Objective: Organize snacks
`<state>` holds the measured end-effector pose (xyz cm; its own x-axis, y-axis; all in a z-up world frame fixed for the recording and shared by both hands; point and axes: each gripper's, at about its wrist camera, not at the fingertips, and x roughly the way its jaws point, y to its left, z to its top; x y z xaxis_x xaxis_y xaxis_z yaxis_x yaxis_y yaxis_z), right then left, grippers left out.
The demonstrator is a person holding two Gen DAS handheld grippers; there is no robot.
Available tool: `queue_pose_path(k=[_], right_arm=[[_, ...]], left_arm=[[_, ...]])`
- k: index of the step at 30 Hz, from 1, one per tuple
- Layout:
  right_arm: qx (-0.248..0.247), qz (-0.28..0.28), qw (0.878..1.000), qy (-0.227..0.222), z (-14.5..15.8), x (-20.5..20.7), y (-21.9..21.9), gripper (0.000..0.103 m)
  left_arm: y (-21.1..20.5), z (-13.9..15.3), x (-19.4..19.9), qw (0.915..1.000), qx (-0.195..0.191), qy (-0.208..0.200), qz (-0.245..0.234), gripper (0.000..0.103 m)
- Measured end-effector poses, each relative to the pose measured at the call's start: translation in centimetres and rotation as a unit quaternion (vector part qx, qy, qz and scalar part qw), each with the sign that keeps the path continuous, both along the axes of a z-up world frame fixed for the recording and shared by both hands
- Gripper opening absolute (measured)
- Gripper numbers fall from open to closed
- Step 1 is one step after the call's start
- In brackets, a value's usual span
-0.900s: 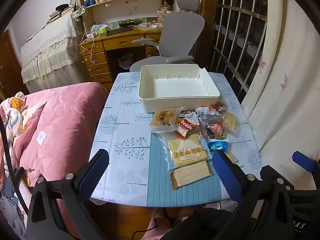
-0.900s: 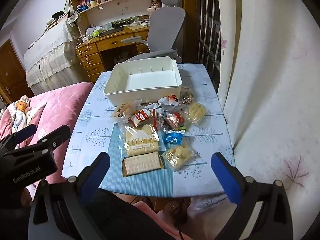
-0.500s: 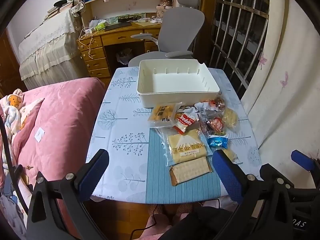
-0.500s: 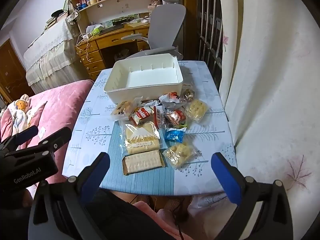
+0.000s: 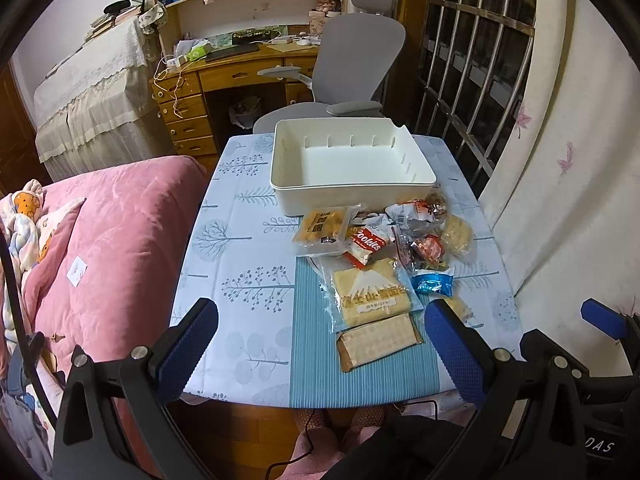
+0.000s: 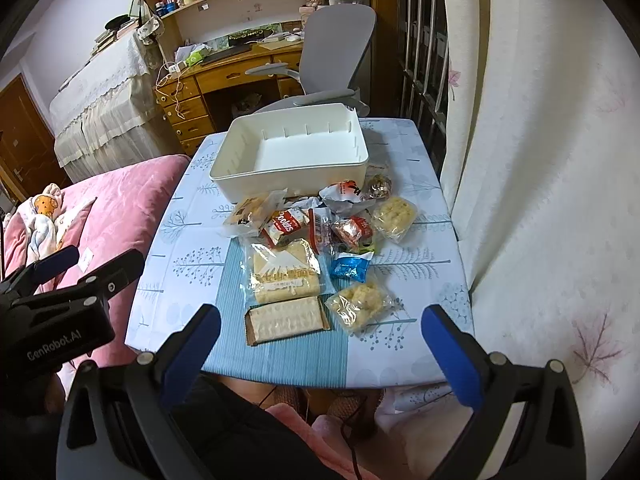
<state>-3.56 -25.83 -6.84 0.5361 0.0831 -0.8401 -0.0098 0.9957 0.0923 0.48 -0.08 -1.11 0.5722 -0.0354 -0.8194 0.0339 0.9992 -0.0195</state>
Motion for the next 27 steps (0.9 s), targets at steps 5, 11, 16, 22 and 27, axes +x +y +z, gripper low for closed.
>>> queue_pose_path(k=[5, 11, 16, 22, 27], right_arm=[[0.001, -0.001, 1.000, 0.002, 0.1, 0.0, -0.1, 0.101], [0.005, -0.007, 1.000, 0.000, 0.5, 0.3, -0.5, 0.101], [0.007, -0.014, 1.000, 0.001, 0.7, 0.7, -0.3, 0.101], [0.010, -0.025, 1.000, 0.007, 0.4, 1.1, 0.2, 0.101], [0.013, -0.039, 0.999, 0.015, -0.2, 1.2, 1.0, 0.101]], left_arm=[[-0.2, 0.1, 0.5, 1.0000, 0.001, 0.006, -0.003, 0.103], [0.0, 0.1, 0.7, 1.0000, 0.002, 0.006, -0.002, 0.103], [0.6, 0.1, 0.8, 0.9999, 0.010, 0.008, 0.000, 0.103], [1.8, -0.2, 1.0, 0.9996, 0.020, 0.016, -0.004, 0.103], [3.0, -0.9, 1.4, 0.9992, 0.022, 0.028, -0.020, 0.103]])
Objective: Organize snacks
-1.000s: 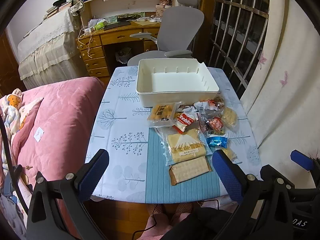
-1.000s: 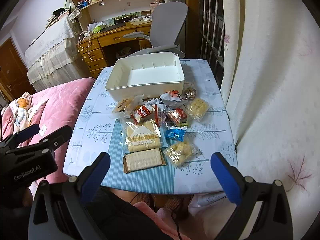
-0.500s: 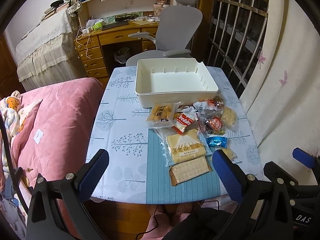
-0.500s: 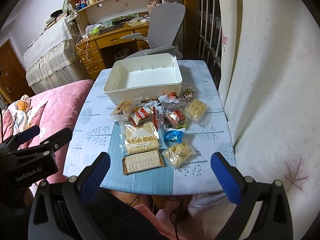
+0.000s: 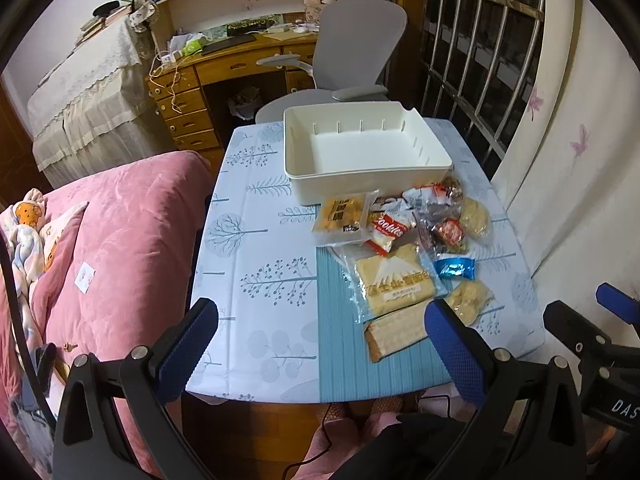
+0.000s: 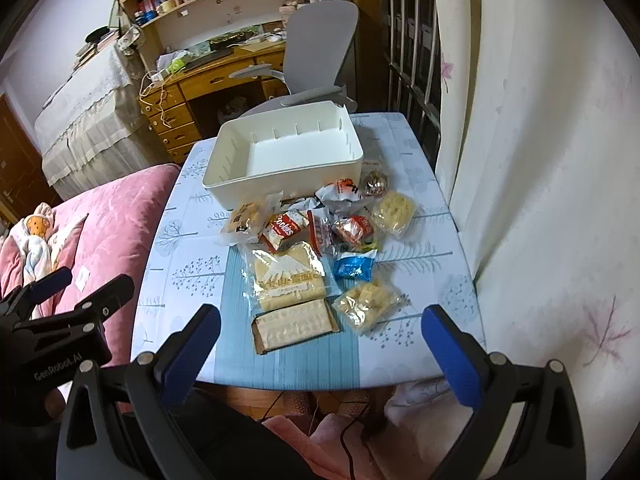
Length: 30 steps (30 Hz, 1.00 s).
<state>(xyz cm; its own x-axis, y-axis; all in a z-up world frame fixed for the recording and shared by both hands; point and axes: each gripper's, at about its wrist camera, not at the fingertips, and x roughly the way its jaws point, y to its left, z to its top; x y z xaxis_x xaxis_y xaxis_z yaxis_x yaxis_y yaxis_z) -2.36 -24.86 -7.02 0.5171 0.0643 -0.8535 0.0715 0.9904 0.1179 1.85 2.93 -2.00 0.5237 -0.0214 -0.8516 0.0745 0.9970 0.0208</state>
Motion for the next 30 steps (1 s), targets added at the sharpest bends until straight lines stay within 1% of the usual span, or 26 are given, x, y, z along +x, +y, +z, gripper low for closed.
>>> queue_pose_path(k=[5, 11, 13, 15, 20, 23, 26, 30], right_arm=[[0.009, -0.026, 1.000, 0.008, -1.1, -0.1, 0.5, 0.101], [0.028, -0.080, 0.996, 0.032, -3.2, -0.5, -0.2, 0.101], [0.045, -0.099, 0.993, 0.044, -4.1, -0.6, -0.9, 0.101], [0.071, -0.116, 0.989, 0.058, -5.1, -0.7, -1.6, 0.101], [0.096, -0.149, 0.981, 0.083, -7.2, -0.8, -3.0, 0.101], [0.115, -0.165, 0.975, 0.094, -8.8, -0.5, -4.0, 0.101], [0.139, -0.185, 0.967, 0.107, -10.7, 0.0, -5.1, 0.101], [0.164, -0.216, 0.954, 0.125, -13.2, 0.8, -6.6, 0.101]], left_arm=[[0.7, -1.2, 0.5, 0.9996, -0.008, 0.013, -0.026, 0.103], [0.3, -3.4, 1.1, 0.9965, -0.019, 0.043, -0.069, 0.103], [-0.2, -4.4, 1.5, 0.9946, -0.024, 0.058, -0.083, 0.103], [-0.8, -5.5, 1.9, 0.9926, -0.023, 0.075, -0.093, 0.103], [-2.5, -8.1, 3.0, 0.9865, -0.019, 0.115, -0.115, 0.102], [-3.7, -9.9, 3.7, 0.9821, -0.010, 0.136, -0.129, 0.102], [-4.7, -11.8, 4.5, 0.9765, -0.011, 0.157, -0.148, 0.102], [-6.1, -14.3, 5.3, 0.9698, -0.005, 0.170, -0.174, 0.102]])
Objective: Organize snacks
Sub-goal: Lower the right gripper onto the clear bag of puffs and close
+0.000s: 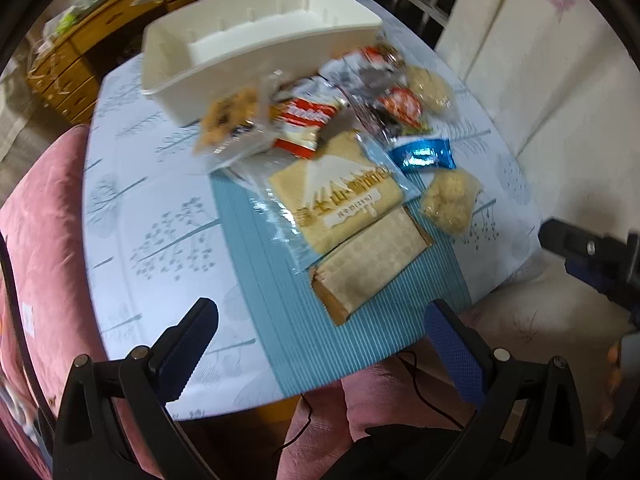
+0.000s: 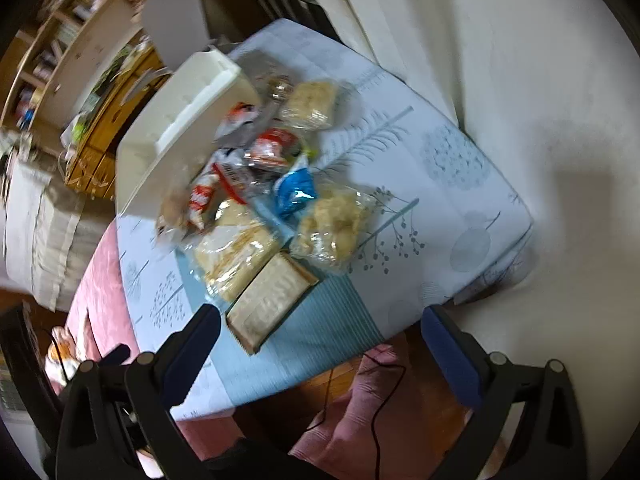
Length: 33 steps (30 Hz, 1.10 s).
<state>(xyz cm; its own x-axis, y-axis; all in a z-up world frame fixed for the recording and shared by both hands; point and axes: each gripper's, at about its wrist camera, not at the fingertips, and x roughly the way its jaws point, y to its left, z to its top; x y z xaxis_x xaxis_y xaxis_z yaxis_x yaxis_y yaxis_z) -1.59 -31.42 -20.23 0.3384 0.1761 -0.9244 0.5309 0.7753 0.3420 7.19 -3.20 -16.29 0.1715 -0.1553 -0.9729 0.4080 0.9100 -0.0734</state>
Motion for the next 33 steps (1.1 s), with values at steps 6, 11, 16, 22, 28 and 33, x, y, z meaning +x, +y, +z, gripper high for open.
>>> queue_pose_path(k=[6, 11, 16, 22, 28, 33], right_arm=[[0.048, -0.044, 0.997, 0.034, -4.3, 1.3, -1.9, 0.101], [0.074, -0.079, 0.993, 0.050, -6.9, 2.6, -2.7, 0.100], [0.077, -0.090, 0.991, 0.059, -8.4, 4.3, -2.9, 0.100], [0.079, -0.092, 0.990, 0.067, -9.6, 6.0, -2.9, 0.096], [0.075, -0.086, 0.990, 0.086, -10.9, 7.1, -3.2, 0.089], [0.077, -0.079, 0.989, 0.099, -11.8, 8.3, -3.3, 0.084]], left_arm=[[-1.2, -3.0, 0.8, 0.9991, -0.019, 0.011, -0.036, 0.102], [-2.1, -5.6, 0.6, 0.9962, -0.012, 0.004, -0.086, 0.102], [-3.0, -8.1, 0.2, 0.9918, -0.005, -0.022, -0.126, 0.102], [-4.4, -10.6, -0.6, 0.9848, 0.021, -0.044, -0.166, 0.101], [-5.0, -11.6, -0.4, 0.9828, 0.031, -0.062, -0.171, 0.100], [-5.8, -12.5, -0.5, 0.9806, 0.031, -0.077, -0.178, 0.099]])
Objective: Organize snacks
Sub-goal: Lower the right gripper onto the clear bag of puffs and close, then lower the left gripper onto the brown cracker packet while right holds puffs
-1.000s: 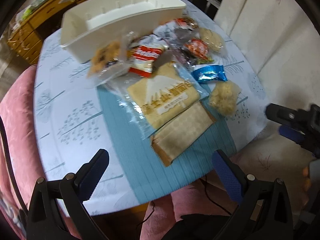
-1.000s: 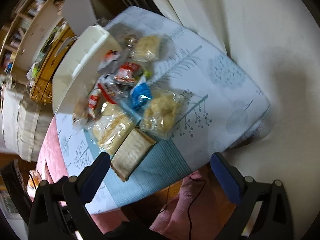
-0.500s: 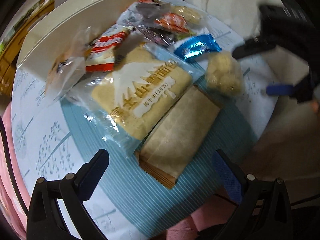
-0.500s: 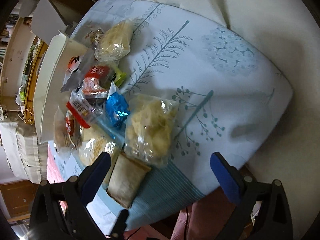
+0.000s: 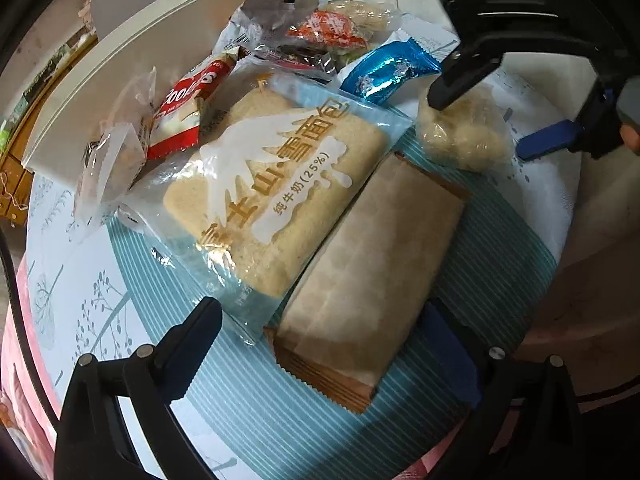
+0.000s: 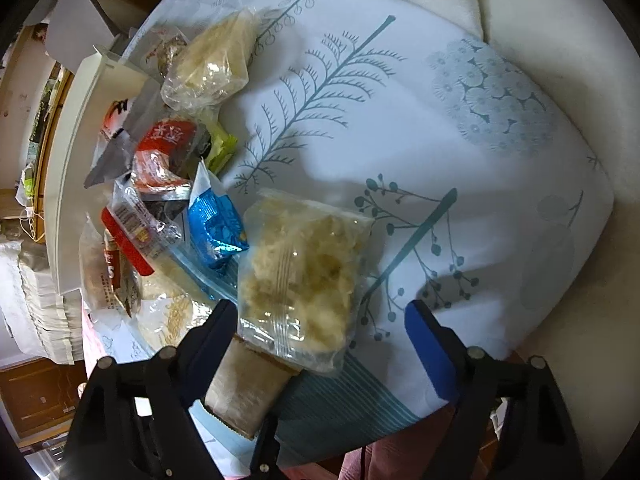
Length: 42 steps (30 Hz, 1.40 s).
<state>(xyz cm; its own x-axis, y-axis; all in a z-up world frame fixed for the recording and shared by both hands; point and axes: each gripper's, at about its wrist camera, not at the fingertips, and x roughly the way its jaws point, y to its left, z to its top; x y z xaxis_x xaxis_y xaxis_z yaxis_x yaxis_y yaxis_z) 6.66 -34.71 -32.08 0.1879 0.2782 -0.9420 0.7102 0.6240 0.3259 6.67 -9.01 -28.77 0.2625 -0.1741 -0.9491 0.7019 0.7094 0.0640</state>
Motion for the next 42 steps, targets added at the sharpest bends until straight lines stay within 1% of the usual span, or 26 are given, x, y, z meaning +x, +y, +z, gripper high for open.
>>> queue_pose_path(k=[3, 4, 7, 9, 11, 13, 15, 18, 22, 25, 30, 35, 38, 40, 41, 42], right_arm=[[-0.005, 0.007, 1.000, 0.005, -0.3, 1.0, 0.0, 0.081], [-0.007, 0.010, 1.000, 0.007, -0.4, 1.3, 0.0, 0.080], [-0.015, 0.018, 1.000, 0.007, -0.6, 2.4, 0.1, 0.077], [-0.024, 0.024, 0.999, 0.009, -0.7, 2.6, 0.3, 0.076], [-0.033, 0.031, 0.999, 0.009, -0.5, 2.6, 0.8, 0.072], [-0.040, 0.038, 0.998, 0.007, -0.3, 3.0, 1.0, 0.064], [-0.047, 0.047, 0.998, 0.004, -0.2, 3.2, 1.5, 0.060], [-0.055, 0.053, 0.997, 0.000, 0.0, 3.5, 1.9, 0.057], [-0.059, 0.055, 0.997, -0.007, 0.1, 3.2, 2.1, 0.046], [-0.067, 0.059, 0.996, -0.010, 0.2, 2.7, 2.5, 0.041], [-0.074, 0.079, 0.994, -0.028, 0.2, 1.3, 3.8, 0.038], [-0.090, 0.099, 0.990, -0.047, 0.4, 0.3, 4.6, 0.034], [-0.096, 0.104, 0.989, -0.048, 0.6, -0.5, 4.9, 0.032], [-0.089, 0.104, 0.990, -0.043, 0.6, -0.9, 5.3, 0.031], [-0.085, 0.104, 0.990, -0.041, 0.6, -1.1, 5.4, 0.031], [-0.083, 0.104, 0.990, -0.039, 0.7, -1.5, 5.3, 0.031]], left_arm=[[0.4, 0.1, -0.4, 0.9999, -0.010, -0.008, 0.004, 0.098], [1.2, 0.0, -0.4, 0.9999, -0.013, -0.008, 0.005, 0.097], [1.6, 0.4, -1.5, 0.9997, -0.018, -0.013, 0.009, 0.089], [1.7, 0.0, -1.8, 0.9996, -0.019, -0.014, 0.014, 0.085], [1.6, 0.0, -2.5, 0.9995, -0.023, -0.012, 0.017, 0.077], [1.8, 0.1, -3.2, 0.9995, -0.023, -0.015, 0.018, 0.073], [1.8, 0.0, -3.8, 0.9995, -0.023, -0.017, 0.013, 0.072], [1.8, 0.1, -4.6, 0.9996, -0.020, -0.016, 0.008, 0.066], [2.3, 0.1, -5.0, 0.9998, -0.016, -0.006, 0.004, 0.060], [2.6, 0.1, -5.7, 0.9999, -0.016, 0.003, -0.002, 0.058], [3.8, 0.6, -6.0, 0.9994, -0.023, 0.023, 0.008, 0.057], [4.7, 1.9, -5.2, 0.9993, -0.034, 0.017, 0.006, 0.055], [4.9, 3.0, -5.0, 0.9991, -0.041, 0.012, -0.001, 0.054], [5.0, 3.8, -4.8, 0.9989, -0.046, 0.008, -0.005, 0.054], [5.1, 4.3, -4.7, 0.9987, -0.050, 0.006, -0.008, 0.035], [5.2, 4.8, -4.6, 0.9979, -0.061, 0.014, -0.018, 0.003]])
